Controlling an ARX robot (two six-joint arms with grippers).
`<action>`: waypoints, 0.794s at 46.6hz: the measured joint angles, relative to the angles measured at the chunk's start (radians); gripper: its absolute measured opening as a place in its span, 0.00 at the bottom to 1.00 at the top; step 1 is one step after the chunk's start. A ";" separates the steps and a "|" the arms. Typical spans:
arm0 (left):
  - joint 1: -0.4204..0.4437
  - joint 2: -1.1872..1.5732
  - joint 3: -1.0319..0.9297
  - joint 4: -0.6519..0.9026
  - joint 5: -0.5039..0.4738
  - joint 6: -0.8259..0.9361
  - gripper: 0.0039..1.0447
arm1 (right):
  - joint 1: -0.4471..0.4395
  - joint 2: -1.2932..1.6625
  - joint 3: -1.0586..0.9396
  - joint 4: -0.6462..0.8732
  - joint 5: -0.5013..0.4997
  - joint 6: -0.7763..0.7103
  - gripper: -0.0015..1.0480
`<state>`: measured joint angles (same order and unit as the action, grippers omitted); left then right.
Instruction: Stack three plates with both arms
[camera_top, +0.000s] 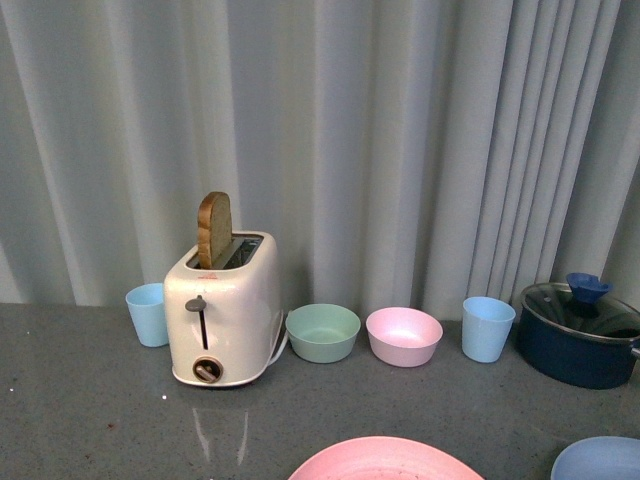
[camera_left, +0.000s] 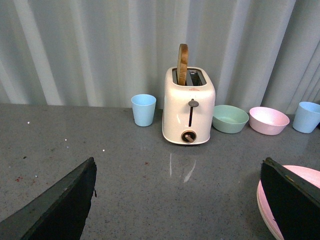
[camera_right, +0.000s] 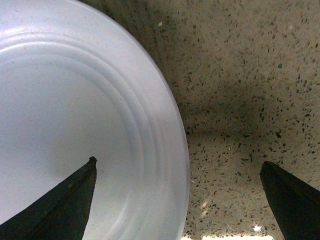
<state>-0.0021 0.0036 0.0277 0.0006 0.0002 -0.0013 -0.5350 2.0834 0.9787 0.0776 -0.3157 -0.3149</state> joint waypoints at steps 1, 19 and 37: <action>0.000 0.000 0.000 0.000 0.000 0.000 0.94 | -0.001 0.005 0.000 0.003 0.000 0.002 0.93; 0.000 0.000 0.000 0.000 0.000 0.000 0.94 | -0.010 0.065 -0.020 0.055 0.000 0.014 0.93; 0.000 0.000 0.000 0.000 0.000 0.000 0.94 | -0.010 0.069 -0.025 0.064 0.010 0.005 0.50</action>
<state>-0.0021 0.0036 0.0277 0.0006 0.0002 -0.0013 -0.5449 2.1525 0.9535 0.1417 -0.3054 -0.3096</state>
